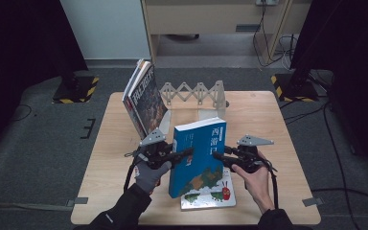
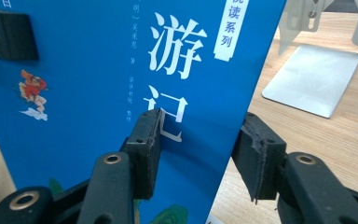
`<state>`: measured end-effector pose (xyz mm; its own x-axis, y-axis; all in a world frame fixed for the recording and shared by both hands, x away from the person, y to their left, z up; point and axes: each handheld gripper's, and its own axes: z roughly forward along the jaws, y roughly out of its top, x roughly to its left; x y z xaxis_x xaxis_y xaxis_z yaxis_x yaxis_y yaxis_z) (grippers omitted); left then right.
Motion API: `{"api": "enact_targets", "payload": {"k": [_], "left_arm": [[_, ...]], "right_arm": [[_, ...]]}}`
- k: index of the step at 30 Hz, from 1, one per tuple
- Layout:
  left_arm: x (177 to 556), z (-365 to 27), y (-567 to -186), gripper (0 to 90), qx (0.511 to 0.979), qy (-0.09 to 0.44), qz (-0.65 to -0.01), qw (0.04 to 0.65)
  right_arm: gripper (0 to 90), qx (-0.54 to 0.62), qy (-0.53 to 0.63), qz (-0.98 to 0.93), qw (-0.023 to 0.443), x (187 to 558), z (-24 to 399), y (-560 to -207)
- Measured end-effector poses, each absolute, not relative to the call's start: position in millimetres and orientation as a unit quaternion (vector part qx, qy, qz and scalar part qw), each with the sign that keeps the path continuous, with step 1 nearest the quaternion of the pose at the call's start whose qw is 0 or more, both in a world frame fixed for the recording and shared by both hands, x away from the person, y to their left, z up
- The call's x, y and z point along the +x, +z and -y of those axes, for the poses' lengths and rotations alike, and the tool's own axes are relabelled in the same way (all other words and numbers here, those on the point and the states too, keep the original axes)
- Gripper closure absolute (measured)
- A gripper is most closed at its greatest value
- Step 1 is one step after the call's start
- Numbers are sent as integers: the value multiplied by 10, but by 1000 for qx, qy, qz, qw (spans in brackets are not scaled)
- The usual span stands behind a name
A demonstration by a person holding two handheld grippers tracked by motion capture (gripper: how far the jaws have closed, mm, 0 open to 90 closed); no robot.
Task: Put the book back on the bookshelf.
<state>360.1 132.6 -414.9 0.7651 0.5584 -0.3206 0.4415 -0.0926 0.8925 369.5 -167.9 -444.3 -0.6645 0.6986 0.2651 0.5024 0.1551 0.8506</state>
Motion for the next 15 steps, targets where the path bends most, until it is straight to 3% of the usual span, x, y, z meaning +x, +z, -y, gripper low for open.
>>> {"api": "enact_targets", "payload": {"k": [15], "left_arm": [[3675, -1349, -4134, 603, 724, 45, -327, 606]], "right_arm": [[579, 380, 552, -732, 120, 3743, 1706, -4393]]}}
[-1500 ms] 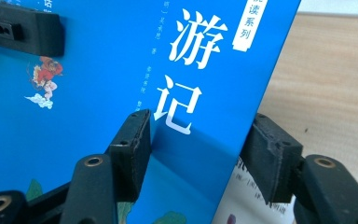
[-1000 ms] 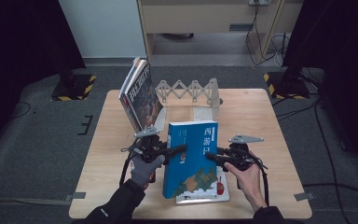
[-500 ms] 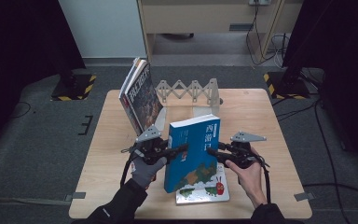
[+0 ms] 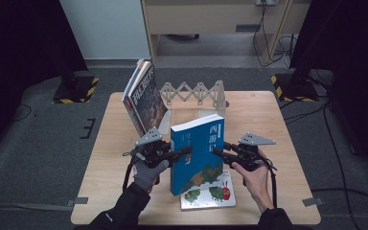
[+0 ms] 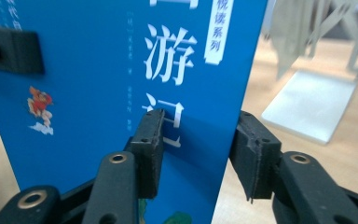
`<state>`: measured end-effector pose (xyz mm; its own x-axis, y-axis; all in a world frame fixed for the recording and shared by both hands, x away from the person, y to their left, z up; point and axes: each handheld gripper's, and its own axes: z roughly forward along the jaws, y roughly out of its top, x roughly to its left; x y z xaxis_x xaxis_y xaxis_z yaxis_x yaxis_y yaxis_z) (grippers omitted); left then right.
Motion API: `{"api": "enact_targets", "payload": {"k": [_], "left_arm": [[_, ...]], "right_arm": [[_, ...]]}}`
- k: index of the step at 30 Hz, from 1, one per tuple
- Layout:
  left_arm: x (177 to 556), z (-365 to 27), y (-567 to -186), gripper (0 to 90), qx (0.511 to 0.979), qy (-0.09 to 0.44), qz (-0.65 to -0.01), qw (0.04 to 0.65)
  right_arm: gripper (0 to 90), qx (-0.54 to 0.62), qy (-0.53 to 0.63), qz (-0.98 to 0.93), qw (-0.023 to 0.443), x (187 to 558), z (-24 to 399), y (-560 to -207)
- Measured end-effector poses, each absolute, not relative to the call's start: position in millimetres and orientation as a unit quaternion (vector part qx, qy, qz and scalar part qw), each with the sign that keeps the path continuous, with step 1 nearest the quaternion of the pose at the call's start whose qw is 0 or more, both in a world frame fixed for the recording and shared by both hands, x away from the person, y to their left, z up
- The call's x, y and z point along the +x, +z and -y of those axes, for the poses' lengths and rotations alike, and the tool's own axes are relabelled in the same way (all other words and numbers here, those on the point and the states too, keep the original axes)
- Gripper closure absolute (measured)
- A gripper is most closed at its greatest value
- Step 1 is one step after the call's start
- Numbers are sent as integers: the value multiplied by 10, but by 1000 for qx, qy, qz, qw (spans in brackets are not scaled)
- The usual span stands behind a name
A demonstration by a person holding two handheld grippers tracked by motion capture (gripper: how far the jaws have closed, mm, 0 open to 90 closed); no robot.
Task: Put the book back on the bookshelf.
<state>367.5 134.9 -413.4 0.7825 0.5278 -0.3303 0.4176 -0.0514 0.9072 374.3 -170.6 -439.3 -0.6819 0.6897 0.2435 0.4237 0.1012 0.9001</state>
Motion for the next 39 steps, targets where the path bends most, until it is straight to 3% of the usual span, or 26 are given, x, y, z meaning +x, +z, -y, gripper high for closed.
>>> {"api": "enact_targets", "payload": {"k": [20, 31, 39], "left_arm": [[3398, -1394, -4233, 588, 726, 102, -286, 617], [3430, -1344, -4256, 560, 725, 119, -280, 618], [3544, -1316, -4268, 553, 714, 89, -294, 629]], "right_arm": [[594, 343, 581, -729, 119, 3577, 1776, -4422], [599, 332, 583, -731, 125, 3554, 1782, -4430], [607, 326, 585, -732, 123, 3550, 1793, -4430]]}}
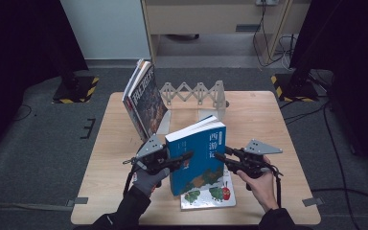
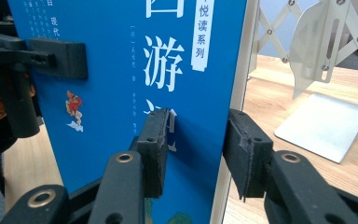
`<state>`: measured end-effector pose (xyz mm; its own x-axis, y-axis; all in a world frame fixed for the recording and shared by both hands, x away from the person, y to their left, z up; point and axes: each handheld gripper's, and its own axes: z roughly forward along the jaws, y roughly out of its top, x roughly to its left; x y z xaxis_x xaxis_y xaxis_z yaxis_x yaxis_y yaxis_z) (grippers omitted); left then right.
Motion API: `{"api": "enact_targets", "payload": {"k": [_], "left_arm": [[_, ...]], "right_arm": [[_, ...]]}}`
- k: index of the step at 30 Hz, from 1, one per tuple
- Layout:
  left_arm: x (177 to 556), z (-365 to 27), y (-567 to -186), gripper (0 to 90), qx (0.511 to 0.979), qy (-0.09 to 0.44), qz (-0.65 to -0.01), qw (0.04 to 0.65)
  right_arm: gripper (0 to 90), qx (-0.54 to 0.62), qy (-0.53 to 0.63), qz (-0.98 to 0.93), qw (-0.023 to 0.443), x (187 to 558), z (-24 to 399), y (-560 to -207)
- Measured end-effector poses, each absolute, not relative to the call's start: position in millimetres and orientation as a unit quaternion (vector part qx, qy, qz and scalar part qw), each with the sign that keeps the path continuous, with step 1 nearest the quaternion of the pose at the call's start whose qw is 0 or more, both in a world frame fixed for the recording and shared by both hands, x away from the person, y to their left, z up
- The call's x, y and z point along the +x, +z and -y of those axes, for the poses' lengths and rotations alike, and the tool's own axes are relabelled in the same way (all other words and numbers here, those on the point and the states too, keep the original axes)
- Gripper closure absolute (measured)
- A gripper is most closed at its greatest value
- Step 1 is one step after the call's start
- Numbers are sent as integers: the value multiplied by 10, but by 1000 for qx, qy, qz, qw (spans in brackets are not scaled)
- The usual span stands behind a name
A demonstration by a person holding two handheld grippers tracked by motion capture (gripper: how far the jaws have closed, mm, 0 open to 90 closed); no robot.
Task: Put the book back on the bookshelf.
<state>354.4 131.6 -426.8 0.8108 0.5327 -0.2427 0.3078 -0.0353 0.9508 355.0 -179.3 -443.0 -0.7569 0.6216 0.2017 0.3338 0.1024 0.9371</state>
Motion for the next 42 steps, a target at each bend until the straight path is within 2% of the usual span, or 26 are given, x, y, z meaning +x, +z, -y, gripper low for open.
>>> {"api": "enact_targets", "payload": {"k": [12, 21, 26, 31, 34, 42], "left_arm": [[3629, -1239, -4247, 560, 719, 82, -291, 625], [3616, -1213, -4207, 600, 726, 82, -298, 615], [3602, -1196, -4141, 606, 736, 73, -300, 603], [3602, -1207, -4099, 609, 737, 65, -315, 594], [3605, -1203, -4060, 610, 737, 61, -322, 591], [3588, -1187, -3909, 611, 736, 58, -322, 592]], "right_arm": [[605, 326, 585, -732, 124, 3556, 1792, -4440], [603, 330, 586, -730, 125, 3572, 1785, -4453], [552, 337, 593, -722, 115, 3604, 1787, -4491], [398, 361, 581, -720, 118, 3642, 1861, -4568], [353, 387, 570, -713, 132, 3678, 1974, -4609], [329, 448, 502, -715, 188, 3752, 2301, -4721]]}}
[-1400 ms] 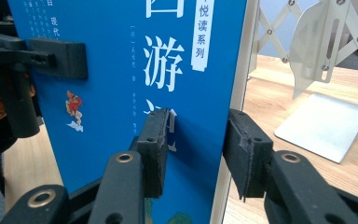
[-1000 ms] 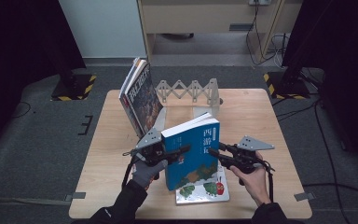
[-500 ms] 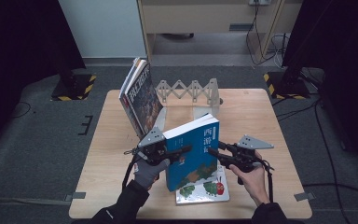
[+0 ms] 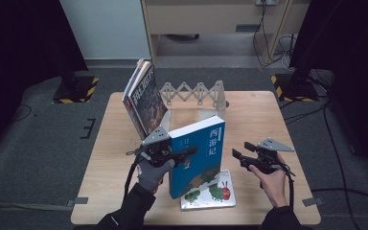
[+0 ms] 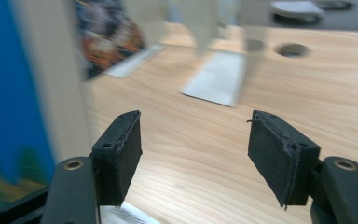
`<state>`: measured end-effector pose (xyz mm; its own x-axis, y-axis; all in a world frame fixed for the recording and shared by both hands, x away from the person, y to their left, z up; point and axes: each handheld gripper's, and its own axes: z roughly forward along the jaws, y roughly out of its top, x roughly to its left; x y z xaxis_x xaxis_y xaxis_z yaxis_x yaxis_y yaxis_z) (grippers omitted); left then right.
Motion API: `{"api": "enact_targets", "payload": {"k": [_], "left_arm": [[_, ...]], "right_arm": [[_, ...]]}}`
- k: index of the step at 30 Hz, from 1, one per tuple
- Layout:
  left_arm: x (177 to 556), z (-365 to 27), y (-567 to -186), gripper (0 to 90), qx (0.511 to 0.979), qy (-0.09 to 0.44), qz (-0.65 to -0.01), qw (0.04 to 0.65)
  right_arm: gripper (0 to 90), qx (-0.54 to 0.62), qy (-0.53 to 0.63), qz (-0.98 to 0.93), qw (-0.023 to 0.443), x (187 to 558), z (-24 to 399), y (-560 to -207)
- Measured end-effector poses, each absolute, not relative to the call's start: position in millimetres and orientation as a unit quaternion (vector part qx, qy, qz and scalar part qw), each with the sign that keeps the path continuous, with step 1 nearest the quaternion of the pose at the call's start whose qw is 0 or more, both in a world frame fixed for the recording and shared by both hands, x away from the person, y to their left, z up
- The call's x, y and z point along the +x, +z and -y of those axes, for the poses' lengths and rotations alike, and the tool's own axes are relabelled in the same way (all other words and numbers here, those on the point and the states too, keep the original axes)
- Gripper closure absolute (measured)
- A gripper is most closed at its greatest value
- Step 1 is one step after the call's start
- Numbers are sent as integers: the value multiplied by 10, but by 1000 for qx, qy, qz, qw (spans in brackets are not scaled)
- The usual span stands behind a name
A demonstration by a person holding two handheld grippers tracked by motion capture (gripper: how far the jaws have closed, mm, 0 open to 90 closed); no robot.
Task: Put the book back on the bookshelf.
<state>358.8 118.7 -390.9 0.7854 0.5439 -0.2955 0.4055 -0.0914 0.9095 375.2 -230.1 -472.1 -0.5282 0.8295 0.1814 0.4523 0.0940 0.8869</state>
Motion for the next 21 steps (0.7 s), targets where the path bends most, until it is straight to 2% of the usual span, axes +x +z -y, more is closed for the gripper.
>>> {"api": "enact_targets", "payload": {"k": [3, 7, 21], "left_arm": [[3604, -1210, -3894, 611, 728, 58, -327, 600], [3633, -1237, -3859, 612, 728, 69, -335, 594], [3871, -1491, -3495, 612, 692, 112, -360, 616]], "right_arm": [[279, 469, 453, -727, 216, 3769, 2387, -4788], [210, 500, 414, -730, 214, 3816, 2479, -4929], [180, 515, 333, -763, 205, 3928, 2498, -5184]]}}
